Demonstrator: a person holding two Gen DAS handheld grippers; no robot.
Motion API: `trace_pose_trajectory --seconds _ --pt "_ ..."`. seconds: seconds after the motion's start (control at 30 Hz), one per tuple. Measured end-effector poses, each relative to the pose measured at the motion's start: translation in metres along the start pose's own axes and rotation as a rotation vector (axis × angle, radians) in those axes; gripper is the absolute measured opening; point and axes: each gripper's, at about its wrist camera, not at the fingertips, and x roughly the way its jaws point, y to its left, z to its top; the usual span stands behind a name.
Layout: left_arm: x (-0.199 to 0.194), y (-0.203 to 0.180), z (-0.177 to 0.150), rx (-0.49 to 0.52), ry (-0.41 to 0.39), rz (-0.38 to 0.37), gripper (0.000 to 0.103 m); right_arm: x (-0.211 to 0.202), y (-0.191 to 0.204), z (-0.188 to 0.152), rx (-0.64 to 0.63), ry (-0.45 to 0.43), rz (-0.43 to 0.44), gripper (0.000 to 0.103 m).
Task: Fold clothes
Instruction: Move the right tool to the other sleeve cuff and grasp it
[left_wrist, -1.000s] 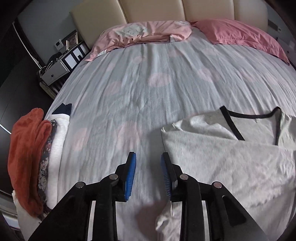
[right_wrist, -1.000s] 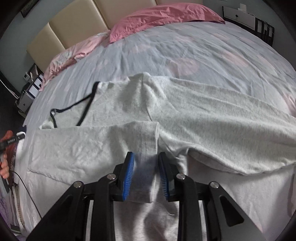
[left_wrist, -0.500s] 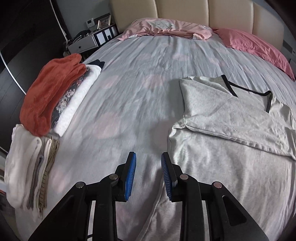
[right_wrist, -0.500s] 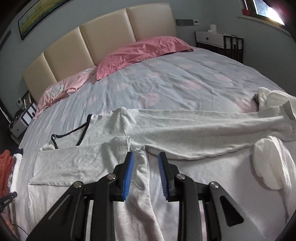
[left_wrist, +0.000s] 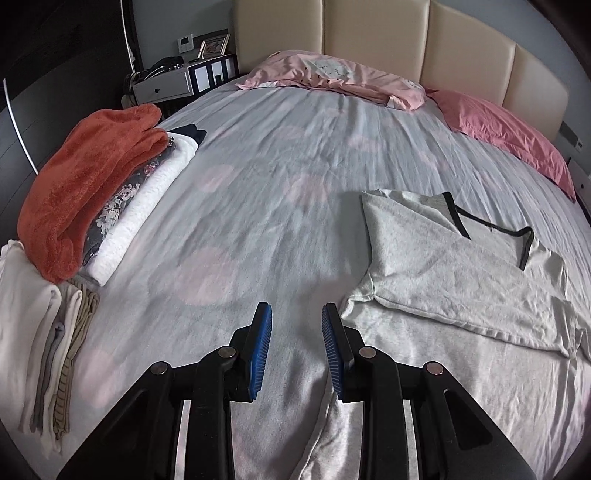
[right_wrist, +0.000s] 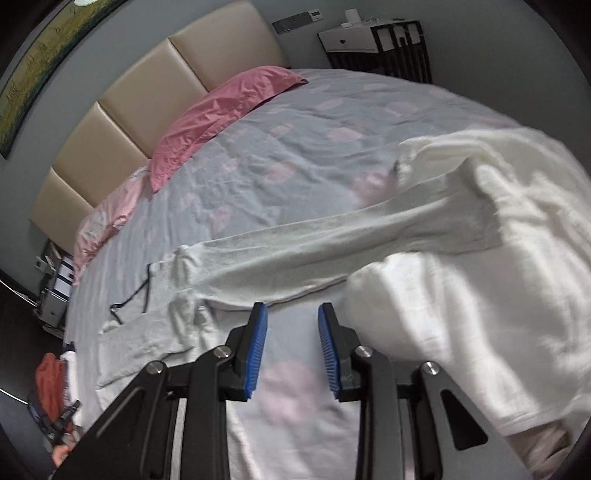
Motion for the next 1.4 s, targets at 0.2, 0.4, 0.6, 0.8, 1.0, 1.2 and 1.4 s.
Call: trace_pose_trajectory --seconds 0.2,0.4,0.6,0.8,1.0,1.2,1.4 --pt "0.008 0.005 0.007 -0.006 -0.001 0.005 0.03 -0.008 -0.077 0.048 -0.004 0.035 -0.207 0.045" --pt "0.022 0.005 0.009 -0.004 0.037 0.04 0.03 0.019 -0.106 0.077 0.014 0.073 -0.241 0.045" --pt "0.034 -0.002 0.012 0.011 0.071 0.071 0.03 0.064 -0.1 0.078 -0.124 0.11 -0.302 0.039" --pt "0.043 -0.022 0.013 0.064 0.093 0.071 0.03 0.077 -0.121 0.083 -0.121 0.086 -0.351 0.015" --pt "0.04 -0.03 0.015 0.081 0.086 0.062 0.03 0.063 -0.122 0.091 -0.092 0.065 -0.293 0.001" --pt "0.036 -0.021 0.015 0.059 0.07 0.045 0.03 0.026 -0.093 0.113 -0.09 0.011 -0.257 0.001" --pt "0.037 0.001 0.014 -0.032 0.106 -0.003 0.03 0.039 -0.106 0.093 -0.034 0.104 -0.292 0.018"
